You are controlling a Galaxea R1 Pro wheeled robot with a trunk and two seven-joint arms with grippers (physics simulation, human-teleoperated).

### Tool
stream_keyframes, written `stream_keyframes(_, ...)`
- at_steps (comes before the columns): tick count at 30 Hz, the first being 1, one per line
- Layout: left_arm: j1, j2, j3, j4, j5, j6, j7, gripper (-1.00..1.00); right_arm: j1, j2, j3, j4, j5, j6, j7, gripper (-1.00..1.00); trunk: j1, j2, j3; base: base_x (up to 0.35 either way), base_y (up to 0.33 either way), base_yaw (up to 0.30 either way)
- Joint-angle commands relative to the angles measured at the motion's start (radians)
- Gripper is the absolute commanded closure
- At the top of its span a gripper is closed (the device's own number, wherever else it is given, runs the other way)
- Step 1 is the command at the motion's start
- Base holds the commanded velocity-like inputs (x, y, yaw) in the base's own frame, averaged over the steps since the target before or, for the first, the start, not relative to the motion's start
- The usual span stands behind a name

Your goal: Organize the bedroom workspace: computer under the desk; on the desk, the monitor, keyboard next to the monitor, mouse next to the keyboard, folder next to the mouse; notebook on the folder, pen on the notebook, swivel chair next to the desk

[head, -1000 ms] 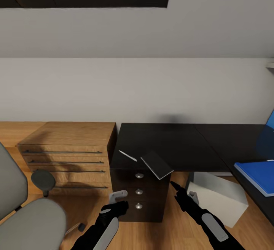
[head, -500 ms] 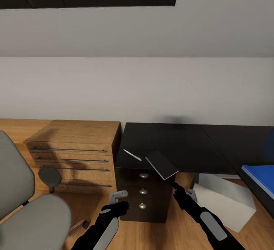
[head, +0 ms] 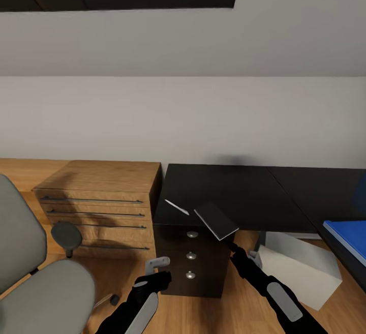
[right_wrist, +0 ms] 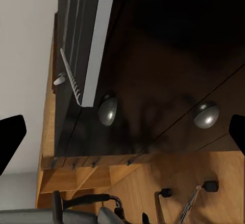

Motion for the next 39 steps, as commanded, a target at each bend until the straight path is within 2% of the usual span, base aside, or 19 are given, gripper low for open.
stream_keyframes(1,-0.001,0.000,-0.002,-0.001,0.007,0.002,0.008,-1.00,-0.001,-0.001,0.003,0.000,-0.007,0.002,0.002,-1.00,0.000,-0.001,-0.001,0.000,0.000,0.000)
stream_keyframes(34,-0.001,0.000,-0.002,0.002,0.008,0.002,0.007,-1.00,-0.001,0.003,-0.002,-0.001,-0.001,-0.001,0.004,-1.00,0.000,-0.001,-0.001,0.000,0.000,0.000)
stream_keyframes(39,-0.001,0.000,-0.002,0.008,0.008,0.002,0.007,-1.00,-0.001,-0.001,-0.002,0.002,0.001,-0.001,0.005,-1.00,0.000,-0.001,-0.001,0.144,0.037,0.000)
